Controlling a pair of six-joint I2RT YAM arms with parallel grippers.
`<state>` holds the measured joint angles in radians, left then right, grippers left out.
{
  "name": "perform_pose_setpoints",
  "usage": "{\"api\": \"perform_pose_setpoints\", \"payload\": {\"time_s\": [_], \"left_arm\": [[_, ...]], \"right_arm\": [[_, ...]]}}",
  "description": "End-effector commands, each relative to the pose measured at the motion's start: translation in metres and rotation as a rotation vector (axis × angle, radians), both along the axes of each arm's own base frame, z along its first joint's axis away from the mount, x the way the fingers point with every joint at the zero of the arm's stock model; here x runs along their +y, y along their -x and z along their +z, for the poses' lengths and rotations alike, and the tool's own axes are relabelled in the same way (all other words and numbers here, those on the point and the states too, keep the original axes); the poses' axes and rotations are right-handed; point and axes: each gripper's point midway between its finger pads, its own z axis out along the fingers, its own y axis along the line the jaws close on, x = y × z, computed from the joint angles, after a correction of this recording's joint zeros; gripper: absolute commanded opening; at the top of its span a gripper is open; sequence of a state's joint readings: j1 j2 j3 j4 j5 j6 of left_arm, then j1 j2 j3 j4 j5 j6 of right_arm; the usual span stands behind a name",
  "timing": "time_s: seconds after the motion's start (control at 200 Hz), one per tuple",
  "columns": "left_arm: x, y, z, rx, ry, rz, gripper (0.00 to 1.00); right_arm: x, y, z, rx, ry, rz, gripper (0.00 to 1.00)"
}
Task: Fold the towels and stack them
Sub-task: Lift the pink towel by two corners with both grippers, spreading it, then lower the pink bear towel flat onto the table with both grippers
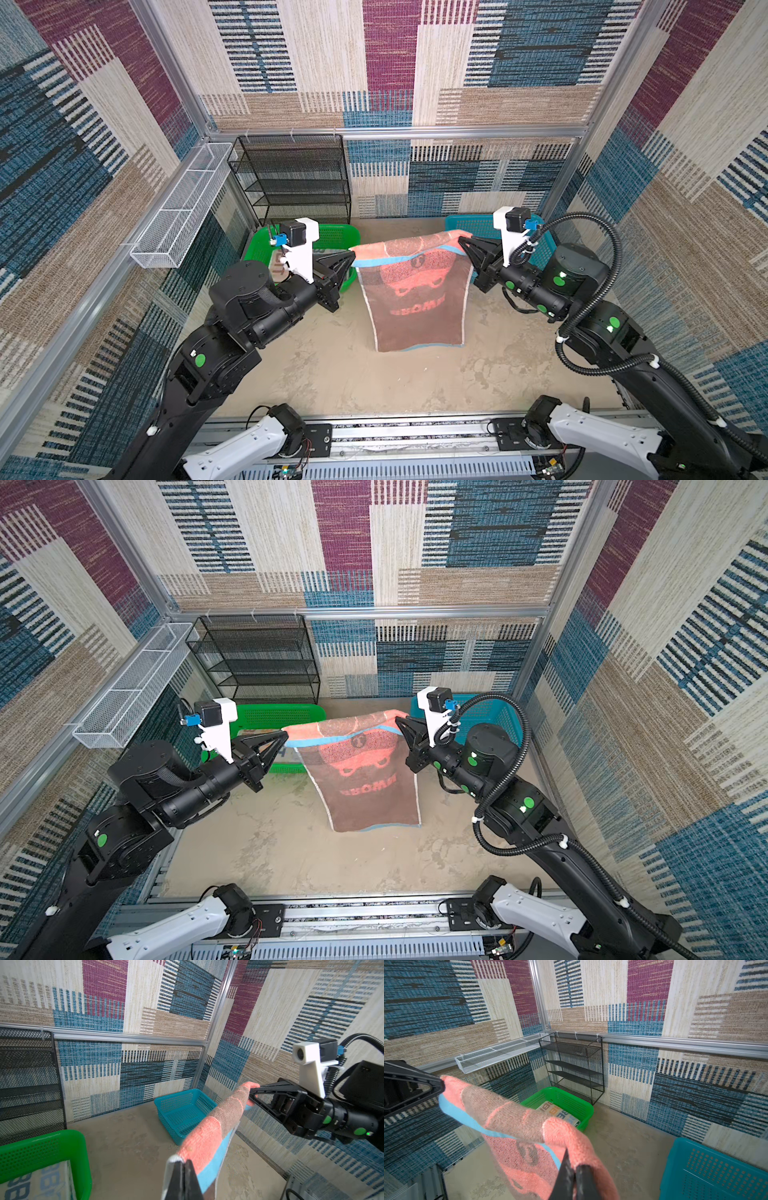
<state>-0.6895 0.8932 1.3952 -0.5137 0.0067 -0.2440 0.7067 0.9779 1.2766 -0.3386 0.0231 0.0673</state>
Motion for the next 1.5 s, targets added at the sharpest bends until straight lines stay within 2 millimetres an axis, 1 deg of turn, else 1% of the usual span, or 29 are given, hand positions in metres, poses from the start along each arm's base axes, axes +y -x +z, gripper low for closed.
{"api": "perform_pose_setpoints", "payload": {"time_s": [0.0, 0.09, 0.215, 0.366, 0.546, 0.691, 0.811, 0.896, 0.977, 1.067, 1.287, 1.372, 1.497], "left_arm": [[0.005, -0.017, -0.004, -0.017, -0.052, 0.078, 0.0], [0.001, -0.029, -0.013, -0.007, -0.09, 0.104, 0.0], [-0.004, -0.05, -0.029, 0.009, -0.152, 0.15, 0.0], [-0.008, -0.076, -0.051, 0.045, -0.218, 0.201, 0.0], [-0.005, -0.107, -0.077, 0.091, -0.26, 0.259, 0.0], [-0.003, -0.13, -0.107, 0.146, -0.292, 0.287, 0.0], [0.0, -0.147, -0.136, 0.195, -0.323, 0.322, 0.0], [0.001, -0.157, -0.155, 0.229, -0.338, 0.337, 0.0], [0.002, -0.167, -0.173, 0.259, -0.357, 0.351, 0.0], [0.0, -0.177, -0.19, 0.289, -0.383, 0.358, 0.0], [-0.008, -0.199, -0.231, 0.365, -0.442, 0.362, 0.0], [-0.011, -0.203, -0.245, 0.409, -0.461, 0.355, 0.0], [-0.014, -0.199, -0.261, 0.462, -0.456, 0.339, 0.0]], "right_arm": [[-0.008, -0.02, -0.002, -0.014, -0.008, -0.115, 0.0], [-0.008, -0.034, -0.012, -0.006, 0.016, -0.16, 0.0], [0.0, -0.052, -0.028, 0.012, 0.06, -0.189, 0.0], [0.006, -0.078, -0.054, 0.053, 0.113, -0.223, 0.0], [0.006, -0.109, -0.088, 0.109, 0.146, -0.25, 0.0], [0.004, -0.133, -0.116, 0.159, 0.163, -0.256, 0.0], [0.003, -0.152, -0.147, 0.219, 0.204, -0.272, 0.0], [0.003, -0.163, -0.167, 0.256, 0.232, -0.279, 0.0], [0.005, -0.172, -0.182, 0.281, 0.25, -0.274, 0.0], [0.006, -0.183, -0.2, 0.312, 0.272, -0.269, 0.0], [0.009, -0.21, -0.235, 0.366, 0.332, -0.253, 0.0], [0.012, -0.215, -0.248, 0.401, 0.349, -0.235, 0.0], [0.014, -0.211, -0.266, 0.452, 0.371, -0.201, 0.0]]}}
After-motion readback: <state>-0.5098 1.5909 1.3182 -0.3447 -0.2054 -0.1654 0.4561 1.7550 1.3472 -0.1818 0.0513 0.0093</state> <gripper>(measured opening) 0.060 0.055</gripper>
